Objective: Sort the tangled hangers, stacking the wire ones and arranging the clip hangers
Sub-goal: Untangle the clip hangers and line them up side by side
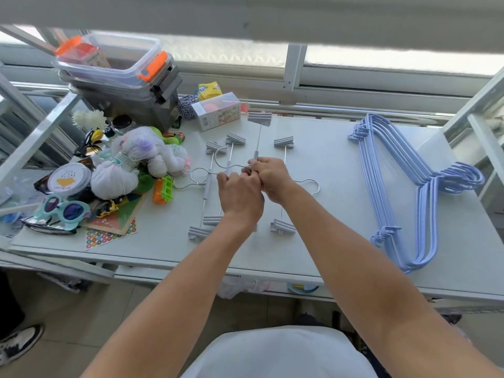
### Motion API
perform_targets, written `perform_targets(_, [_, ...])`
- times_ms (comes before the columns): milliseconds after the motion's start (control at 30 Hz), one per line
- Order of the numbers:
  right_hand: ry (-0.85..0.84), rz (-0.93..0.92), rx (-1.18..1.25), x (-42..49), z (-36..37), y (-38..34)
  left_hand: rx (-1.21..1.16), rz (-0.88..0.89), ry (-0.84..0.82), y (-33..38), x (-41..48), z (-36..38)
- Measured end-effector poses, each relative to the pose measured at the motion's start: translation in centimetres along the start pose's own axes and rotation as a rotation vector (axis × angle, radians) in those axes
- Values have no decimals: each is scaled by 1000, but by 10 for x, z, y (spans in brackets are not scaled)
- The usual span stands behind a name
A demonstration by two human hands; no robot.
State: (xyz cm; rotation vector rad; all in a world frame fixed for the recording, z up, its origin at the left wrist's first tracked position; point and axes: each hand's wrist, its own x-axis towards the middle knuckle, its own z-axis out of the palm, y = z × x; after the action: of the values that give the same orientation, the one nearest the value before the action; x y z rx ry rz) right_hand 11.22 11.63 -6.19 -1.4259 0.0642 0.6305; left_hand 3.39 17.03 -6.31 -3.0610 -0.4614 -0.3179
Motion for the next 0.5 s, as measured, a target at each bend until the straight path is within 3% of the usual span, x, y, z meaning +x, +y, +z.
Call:
perform_targets(100, [24,48,68,2,0,-7,-291,-74,-5,-2,2,-1])
perform_targets(200, [32,107,286,6,-9,-14,-665,-251,11,-9,-1,3])
perform_targets(300, [-54,187,496,8,-17,-12,-1019,-330,-378,-12,4,9])
perform_targets(367, [-82,197,487,9,-18,-7,-1218,-364,-576,-11,5,14])
perform_targets(433, [-51,228,457,9,-20,-5,-1145,-374,-536,-13,3,21])
perform_targets(500, [33,231,525,10,-25,-7,-880,-334,-425,-18,1,30])
